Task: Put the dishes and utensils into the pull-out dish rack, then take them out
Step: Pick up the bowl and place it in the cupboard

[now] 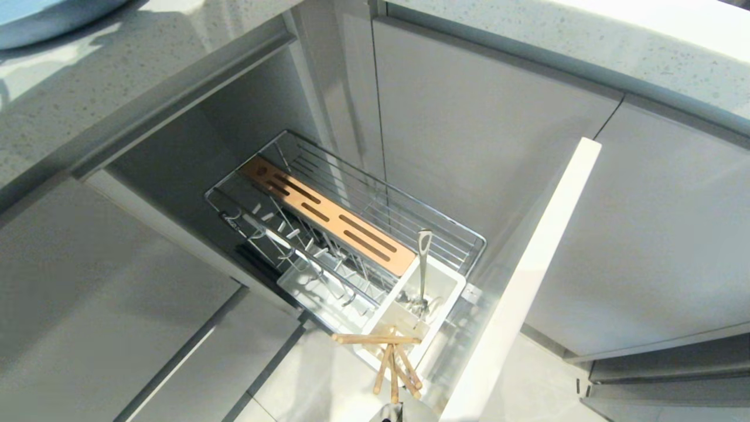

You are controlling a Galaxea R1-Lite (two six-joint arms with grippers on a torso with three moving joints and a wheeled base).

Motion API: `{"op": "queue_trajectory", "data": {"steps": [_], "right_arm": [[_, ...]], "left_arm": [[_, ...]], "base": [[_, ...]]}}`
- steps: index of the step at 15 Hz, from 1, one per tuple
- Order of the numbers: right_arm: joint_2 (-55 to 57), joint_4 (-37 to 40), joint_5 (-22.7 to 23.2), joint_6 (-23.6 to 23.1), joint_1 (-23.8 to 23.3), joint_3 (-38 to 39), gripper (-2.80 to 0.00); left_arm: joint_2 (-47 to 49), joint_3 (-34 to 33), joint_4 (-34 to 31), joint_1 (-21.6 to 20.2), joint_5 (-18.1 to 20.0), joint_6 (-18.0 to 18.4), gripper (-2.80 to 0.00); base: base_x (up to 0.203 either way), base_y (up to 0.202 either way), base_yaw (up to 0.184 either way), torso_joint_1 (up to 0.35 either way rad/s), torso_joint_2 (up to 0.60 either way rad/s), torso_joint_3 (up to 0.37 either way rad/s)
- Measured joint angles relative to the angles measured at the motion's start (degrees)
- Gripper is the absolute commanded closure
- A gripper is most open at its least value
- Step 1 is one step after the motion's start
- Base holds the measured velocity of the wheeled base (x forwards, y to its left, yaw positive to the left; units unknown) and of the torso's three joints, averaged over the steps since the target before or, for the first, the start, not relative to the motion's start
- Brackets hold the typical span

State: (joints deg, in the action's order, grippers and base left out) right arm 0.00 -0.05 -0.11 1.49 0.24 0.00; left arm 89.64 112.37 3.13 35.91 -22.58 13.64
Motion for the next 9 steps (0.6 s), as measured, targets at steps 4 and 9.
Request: {"op": "queue_trajectory", "data": {"steps": [4, 9], "right_arm": [[0.0, 0.0, 0.0, 0.0, 0.0, 0.0, 0.0], [0.0, 0.0, 0.0, 0.0, 0.0, 0.0, 0.0]], "left_arm": [[1.4, 0.0, 0.3, -1.4, 0.0, 0.2, -2.8], [2.5, 0.0, 2.7, -3.1, 4.1, 0.2, -2.8]], "base": [[0.0, 0.0, 0.0, 0.0, 0.0, 0.0], [0.0, 0.0, 0.0, 0.0, 0.0, 0.0]]}}
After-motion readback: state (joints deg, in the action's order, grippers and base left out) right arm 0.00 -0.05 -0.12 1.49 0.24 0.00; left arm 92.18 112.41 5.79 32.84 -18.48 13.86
